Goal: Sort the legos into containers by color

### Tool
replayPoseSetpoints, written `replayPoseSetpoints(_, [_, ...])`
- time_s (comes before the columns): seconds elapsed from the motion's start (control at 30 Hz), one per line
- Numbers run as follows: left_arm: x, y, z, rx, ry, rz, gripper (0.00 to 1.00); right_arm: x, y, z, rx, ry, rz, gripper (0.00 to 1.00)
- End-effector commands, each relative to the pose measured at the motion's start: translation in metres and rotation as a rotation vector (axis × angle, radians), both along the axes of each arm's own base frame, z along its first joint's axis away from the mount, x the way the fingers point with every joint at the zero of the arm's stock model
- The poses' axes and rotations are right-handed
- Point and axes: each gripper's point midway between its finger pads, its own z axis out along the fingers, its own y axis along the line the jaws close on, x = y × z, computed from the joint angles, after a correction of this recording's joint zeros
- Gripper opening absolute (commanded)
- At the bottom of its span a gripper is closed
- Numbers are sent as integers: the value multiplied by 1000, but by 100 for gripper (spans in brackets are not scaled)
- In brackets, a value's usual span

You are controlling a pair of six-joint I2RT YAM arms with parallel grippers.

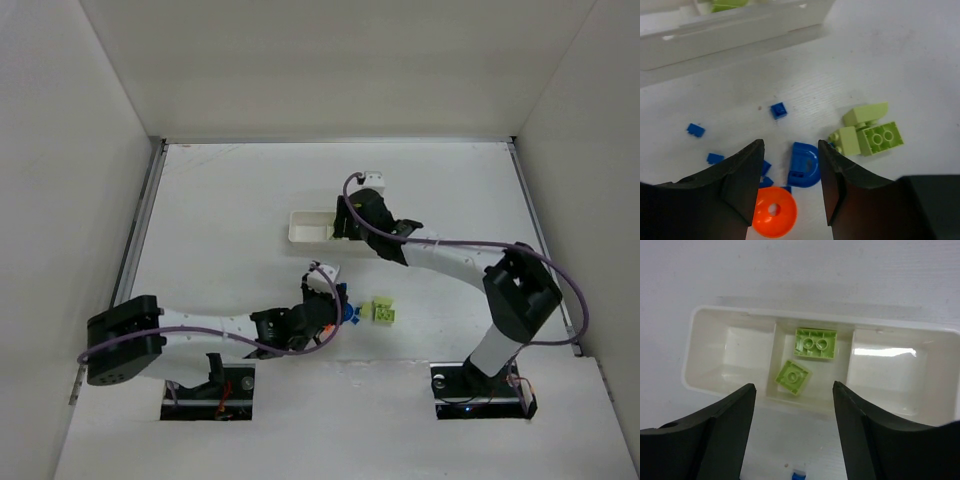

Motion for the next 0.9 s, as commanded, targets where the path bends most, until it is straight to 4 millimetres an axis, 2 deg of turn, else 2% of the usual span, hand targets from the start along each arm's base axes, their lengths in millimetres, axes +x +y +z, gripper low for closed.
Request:
replayPoseSetpoints(0.0, [-5, -38, 28, -49, -49, -48, 45, 7, -22, 45, 96, -126, -51, 69])
replayPoseSetpoints(0.07, [-11, -53, 28, -36, -50, -83, 45, 0, -39, 41, 109, -132, -74, 64])
replayPoseSetpoints(0.2, [-17, -71, 21, -2, -34, -133, 45, -19, -68, 22, 136, -113, -114, 43])
replayPoseSetpoints(0.23, [-19, -75, 17, 9, -25, -146, 45, -24, -74, 18, 136, -108, -121, 42])
replayPoseSetpoints(0.33, [-27, -84, 5, 51, 5, -182, 45, -31, -86, 10, 142, -109, -138, 44])
replayPoseSetpoints(0.4, [-31, -90, -4, 91, 19, -196, 45, -35, -93, 5, 141, -108, -147, 51])
replayPoseSetpoints(0.53, [-30, -93, -17, 140, 27, -181, 44, -35, -99, 3, 155, -107, -150, 53])
replayPoseSetpoints(0.87, [-20, -87, -27, 157, 27, -110, 40, -38, -106, 2, 177, -111, -158, 53])
